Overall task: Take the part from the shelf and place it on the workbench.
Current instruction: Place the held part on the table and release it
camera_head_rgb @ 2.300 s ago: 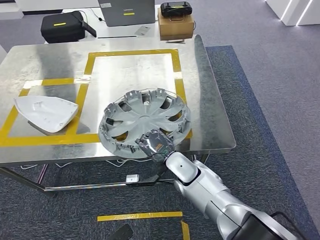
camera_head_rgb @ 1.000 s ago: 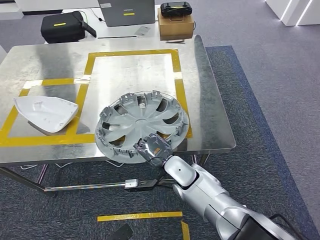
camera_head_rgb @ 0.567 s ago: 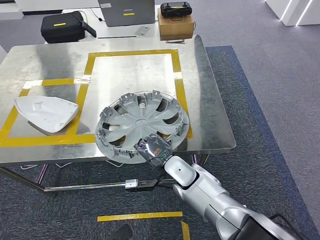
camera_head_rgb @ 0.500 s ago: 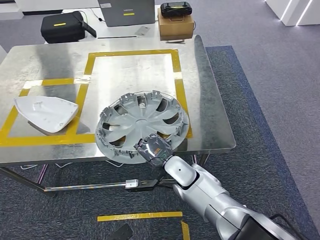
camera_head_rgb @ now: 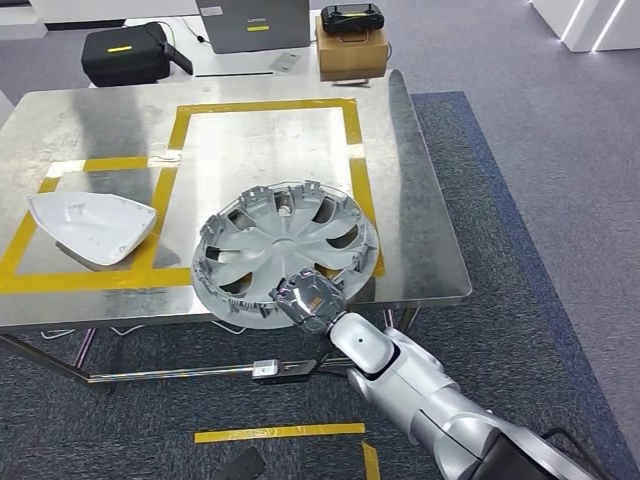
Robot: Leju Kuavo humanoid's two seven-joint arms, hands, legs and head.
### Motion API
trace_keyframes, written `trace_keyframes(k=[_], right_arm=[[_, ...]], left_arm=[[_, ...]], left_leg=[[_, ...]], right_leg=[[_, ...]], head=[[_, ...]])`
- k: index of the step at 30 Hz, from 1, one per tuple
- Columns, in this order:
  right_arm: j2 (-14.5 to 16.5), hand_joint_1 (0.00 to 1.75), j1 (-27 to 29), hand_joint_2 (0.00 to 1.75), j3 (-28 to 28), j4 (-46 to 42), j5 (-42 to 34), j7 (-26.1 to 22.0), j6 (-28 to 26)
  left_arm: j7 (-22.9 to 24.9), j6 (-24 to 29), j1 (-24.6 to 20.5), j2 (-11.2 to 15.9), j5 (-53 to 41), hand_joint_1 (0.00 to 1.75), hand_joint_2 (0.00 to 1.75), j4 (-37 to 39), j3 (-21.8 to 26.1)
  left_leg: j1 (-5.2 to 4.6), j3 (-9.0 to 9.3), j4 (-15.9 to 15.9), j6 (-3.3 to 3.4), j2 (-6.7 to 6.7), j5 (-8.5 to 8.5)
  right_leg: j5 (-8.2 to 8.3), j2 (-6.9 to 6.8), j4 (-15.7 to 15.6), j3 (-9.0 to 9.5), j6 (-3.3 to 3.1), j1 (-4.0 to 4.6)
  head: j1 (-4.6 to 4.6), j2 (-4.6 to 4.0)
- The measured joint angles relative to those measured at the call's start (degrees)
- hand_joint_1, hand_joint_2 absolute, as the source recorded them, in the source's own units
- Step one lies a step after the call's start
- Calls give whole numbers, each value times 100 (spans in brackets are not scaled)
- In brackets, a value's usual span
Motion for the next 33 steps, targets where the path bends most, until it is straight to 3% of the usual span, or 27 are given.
trace_keyframes(k=[6,10,13,15,18,20,21,23,24,26,28,30,31,33], right_arm=[[-4,175,0,175,4,0,0,-2,5],[-5,175,-1,175,10,-1,-1,-5,20],[-9,175,-5,175,12,-9,-10,-9,25],[-21,175,-19,175,15,-13,-15,-11,26],[-49,175,-18,175,20,-13,-15,-16,34],[-75,175,8,175,27,-13,-15,-17,39],[-85,175,16,175,33,-13,-15,-17,39],[-91,175,18,175,46,-13,-15,-19,40],[-92,175,13,175,51,-14,-15,-19,40],[-97,175,12,175,59,-15,-12,-17,43],[-99,175,15,175,66,-19,-9,-15,45],[-97,175,12,175,74,-25,-8,-16,46],[-95,175,9,175,80,-28,-8,-17,48],[-95,175,11,175,93,-28,-9,-17,50]], left_arm=[[-11,-1,0,-2,0,0,175,0,0],[-26,-16,1,3,2,0,175,0,0],[-33,-24,-4,-1,2,0,175,0,1],[-34,-24,-8,-9,2,0,175,0,2],[-34,-24,-9,-23,2,0,175,0,2],[-34,-24,0,-31,1,0,175,0,2],[-34,-24,6,-33,1,0,175,0,2],[-34,-24,12,-36,1,0,175,0,3],[-36,-24,7,-34,1,0,175,0,3],[-39,-21,-2,-33,2,0,175,2,4],[-44,-17,-5,-36,9,0,175,4,4],[-47,-17,-18,-38,18,0,175,5,5],[-48,-17,-27,-39,19,0,175,5,6],[-48,-16,-30,-39,20,0,175,7,7]], left_leg=[[-2,-1,8,4,0,-5],[-23,-10,52,82,1,-32],[2,71,-98,147,20,35],[41,171,-235,191,45,102],[49,201,-254,209,56,103],[67,217,-243,185,54,72],[85,236,-232,159,51,43],[130,299,-188,72,44,-54],[136,311,-146,17,40,-111],[123,309,-101,-69,35,-179],[122,328,-108,-117,40,-207],[137,305,39,-139,50,-320],[135,197,284,-138,52,-440],[114,-252,1107,-116,52,-739]], right_leg=[[2,0,-6,1,3,-6],[19,1,-29,14,46,-34],[14,-3,-56,21,99,-24],[-141,-15,223,-117,126,-11],[-501,-24,1099,-555,168,-26],[-533,-30,1428,-762,208,-51],[-418,-37,1338,-735,230,-66],[-62,-66,653,-391,287,-98],[29,-76,318,-199,298,-103],[-10,-76,59,-22,217,-91],[-67,-59,83,-10,73,-74],[-117,-56,81,40,-26,-66],[-142,-62,74,77,-70,-62],[-184,-72,70,124,-135,-29]], head=[[1,0],[-4,0],[5,-1],[34,-2],[50,-2],[50,-1],[49,0],[52,-1],[72,-1],[82,-1],[57,0],[27,-1],[14,-1],[2,0]])
